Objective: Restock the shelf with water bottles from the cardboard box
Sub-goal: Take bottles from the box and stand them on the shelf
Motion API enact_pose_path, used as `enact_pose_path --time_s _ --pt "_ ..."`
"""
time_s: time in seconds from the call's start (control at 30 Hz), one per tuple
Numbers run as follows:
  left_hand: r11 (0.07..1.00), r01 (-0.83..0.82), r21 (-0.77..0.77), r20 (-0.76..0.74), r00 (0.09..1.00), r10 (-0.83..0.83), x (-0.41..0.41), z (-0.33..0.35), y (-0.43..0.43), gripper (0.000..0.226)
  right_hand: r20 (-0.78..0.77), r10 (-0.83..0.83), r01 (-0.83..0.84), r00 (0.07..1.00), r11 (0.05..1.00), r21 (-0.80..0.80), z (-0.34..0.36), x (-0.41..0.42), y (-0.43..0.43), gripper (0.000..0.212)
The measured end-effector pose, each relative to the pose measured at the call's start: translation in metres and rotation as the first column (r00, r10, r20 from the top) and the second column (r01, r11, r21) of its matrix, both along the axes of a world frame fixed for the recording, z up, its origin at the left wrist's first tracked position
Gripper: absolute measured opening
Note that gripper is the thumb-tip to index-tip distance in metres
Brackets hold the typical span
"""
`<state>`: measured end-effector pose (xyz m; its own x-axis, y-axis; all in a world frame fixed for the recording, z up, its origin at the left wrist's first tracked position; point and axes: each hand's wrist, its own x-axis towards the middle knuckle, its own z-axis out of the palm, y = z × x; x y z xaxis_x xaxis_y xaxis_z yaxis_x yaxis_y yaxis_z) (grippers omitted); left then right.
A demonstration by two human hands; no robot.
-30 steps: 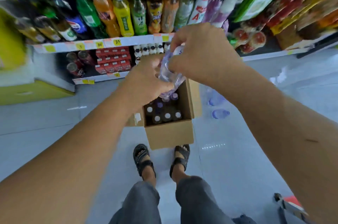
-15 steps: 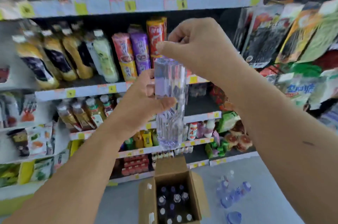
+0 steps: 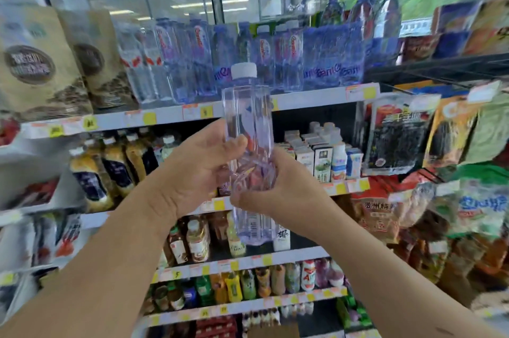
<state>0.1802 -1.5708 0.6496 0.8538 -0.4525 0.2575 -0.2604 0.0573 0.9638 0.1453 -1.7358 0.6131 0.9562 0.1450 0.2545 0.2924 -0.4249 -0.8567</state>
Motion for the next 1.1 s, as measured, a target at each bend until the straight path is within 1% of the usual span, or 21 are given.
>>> enact_pose_path --time_s 0.07,0.13,0.27,0.33,0.4,0.47,0.53,0.6,0.67,0.73,0.8,0.9,1.0,1.1 --pt "0.996 -0.088 0.032 0.01 0.996 0.088 -0.002 0.001 -0.006 0.027 0.041 -0.095 0.099 0.995 0.989 -0.106 0.001 -0.001 0.002 0.068" --pt "0.989 -0.134 0.07 0.025 0.991 0.132 -0.002 0.001 -0.011 0.028 0.089 -0.14 0.154 0.986 0.972 -0.176 -0.001 -0.002 0.007 0.075" --pt "0.976 -0.21 0.056 0.018 0.978 0.209 0.0 0.006 -0.009 0.048 0.171 -0.148 0.181 0.974 0.964 -0.195 -0.004 -0.002 0.017 0.072" --pt "0.983 -0.181 -0.003 0.022 0.983 0.181 0.0 0.011 0.0 0.054 0.173 -0.085 0.109 0.981 0.985 -0.135 -0.002 0.0 0.016 0.068" --pt "0.983 -0.159 -0.091 0.008 0.987 0.16 0.003 0.016 0.011 0.058 0.114 0.024 -0.019 0.993 0.999 -0.038 0.002 0.003 0.019 0.063" --pt "0.978 -0.113 -0.174 -0.02 0.994 0.112 0.006 0.019 0.022 0.059 0.074 0.071 -0.073 0.995 0.997 0.024 0.007 0.004 0.025 0.057" --pt "0.977 -0.06 -0.207 -0.032 0.998 0.055 0.01 0.021 0.032 0.052 0.092 -0.004 0.002 0.996 1.0 0.017 0.013 0.005 0.037 0.056" --pt "0.987 -0.046 -0.152 0.0 0.999 0.047 0.015 0.022 0.041 0.042 0.118 -0.111 0.117 0.987 0.992 -0.041 0.018 0.006 0.054 0.067" --pt "0.996 -0.076 -0.039 0.053 0.995 0.079 0.021 0.021 0.049 0.047 0.137 -0.179 0.192 0.974 0.977 -0.091 0.021 0.007 0.073 0.075" --pt "0.988 -0.155 0.017 0.089 0.984 0.153 0.029 0.02 0.057 0.053 0.17 -0.201 0.222 0.965 0.968 -0.113 0.02 0.012 0.091 0.074" --pt "0.986 -0.168 -0.02 0.086 0.982 0.169 0.036 0.02 0.068 0.052 0.19 -0.2 0.221 0.961 0.97 -0.096 0.018 0.018 0.104 0.068" --pt "0.987 -0.103 -0.125 0.032 0.994 0.108 0.047 0.021 0.086 0.048 0.197 -0.17 0.179 0.966 0.983 -0.03 0.018 0.028 0.114 0.058" --pt "0.982 -0.077 -0.174 0.019 0.996 0.082 0.06 0.02 0.093 0.049 0.19 -0.143 0.158 0.971 0.985 -0.066 0.023 0.038 0.118 0.052" --pt "0.982 -0.048 -0.183 -0.003 0.999 0.048 0.076 0.023 0.094 0.044 0.171 -0.169 0.185 0.971 0.98 -0.076 0.029 0.055 0.117 0.053"
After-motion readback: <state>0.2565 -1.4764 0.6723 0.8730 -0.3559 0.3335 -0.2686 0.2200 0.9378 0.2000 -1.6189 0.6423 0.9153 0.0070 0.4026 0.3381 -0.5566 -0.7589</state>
